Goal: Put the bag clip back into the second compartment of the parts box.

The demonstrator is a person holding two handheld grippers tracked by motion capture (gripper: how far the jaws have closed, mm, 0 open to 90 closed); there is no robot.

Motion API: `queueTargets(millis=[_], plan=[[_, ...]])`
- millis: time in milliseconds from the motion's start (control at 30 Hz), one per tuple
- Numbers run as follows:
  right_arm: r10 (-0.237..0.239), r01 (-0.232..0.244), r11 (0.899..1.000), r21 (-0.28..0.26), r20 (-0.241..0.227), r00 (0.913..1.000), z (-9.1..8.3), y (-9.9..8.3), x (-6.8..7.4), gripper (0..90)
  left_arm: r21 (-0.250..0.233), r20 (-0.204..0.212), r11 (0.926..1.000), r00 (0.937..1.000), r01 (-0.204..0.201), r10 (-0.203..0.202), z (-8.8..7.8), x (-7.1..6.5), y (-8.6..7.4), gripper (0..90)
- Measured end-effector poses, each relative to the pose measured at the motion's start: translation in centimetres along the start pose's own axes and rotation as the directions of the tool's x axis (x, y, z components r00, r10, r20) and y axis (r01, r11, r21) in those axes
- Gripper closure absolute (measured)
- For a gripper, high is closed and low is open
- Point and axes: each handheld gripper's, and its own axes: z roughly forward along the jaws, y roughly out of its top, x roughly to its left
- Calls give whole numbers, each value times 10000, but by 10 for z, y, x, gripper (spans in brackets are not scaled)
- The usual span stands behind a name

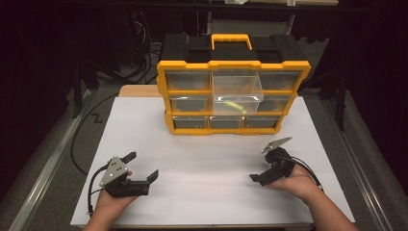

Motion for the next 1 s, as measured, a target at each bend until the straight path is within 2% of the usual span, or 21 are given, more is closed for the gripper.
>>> queueTargets(millis=[100,167,233,400,433,467,533,600,633,667,733,800,900,1000], plan=[[284,-273,9932,-1132,83,9996,-1,-8,1,0,-128,-22,9999,9999,116,-117,-2,1,0,4],[497,-479,9780,-2030,42,9988,-4,-11,3,0,-211,-30,9995,9997,231,-232,-3,2,0,4],[618,-560,9575,-2830,116,9980,-7,-15,4,0,-204,-46,9994,9996,266,-267,-4,3,0,4],[1016,-821,8962,-4360,216,9946,-15,-24,12,0,-124,-104,9996,9996,269,-270,-3,3,-1,4],[1143,-911,8797,-4666,217,9932,-17,-27,13,0,-104,-100,9996,9996,257,-258,-3,3,-1,4],[1354,-1007,8561,-5069,320,9903,-18,-33,14,0,-91,-100,9996,9996,252,-252,-3,3,-1,4],[1590,-993,8176,-5672,567,9856,-18,-45,15,0,-49,-99,9997,9997,236,-237,-3,2,-1,4],[1651,-1193,8110,-5727,284,9859,-21,-51,13,0,-45,-79,9997,9996,258,-258,-3,2,-1,4],[1704,-1161,8008,-5875,377,9846,-24,-53,13,0,3,-98,9997,9997,235,-235,-2,2,-1,4],[1703,-1071,7969,-5946,511,9841,-26,-54,13,0,42,-106,9997,9997,235,-235,-1,2,-1,4],[1711,-1138,7916,-6004,390,9845,-25,-55,13,0,112,-146,9996,9996,254,-252,1,2,-1,4],[1631,-1071,7936,-5990,399,9858,-23,-53,14,0,196,-187,9996,9996,208,-205,1,1,-1,4],[1524,-930,8032,-5884,521,9869,-21,-53,15,0,197,-199,9997,9997,163,-159,1,-1,-1,4],[1540,-944,8037,-5875,521,9867,-21,-54,16,0,194,-229,9997,9996,169,-164,1,-1,-1,4]])
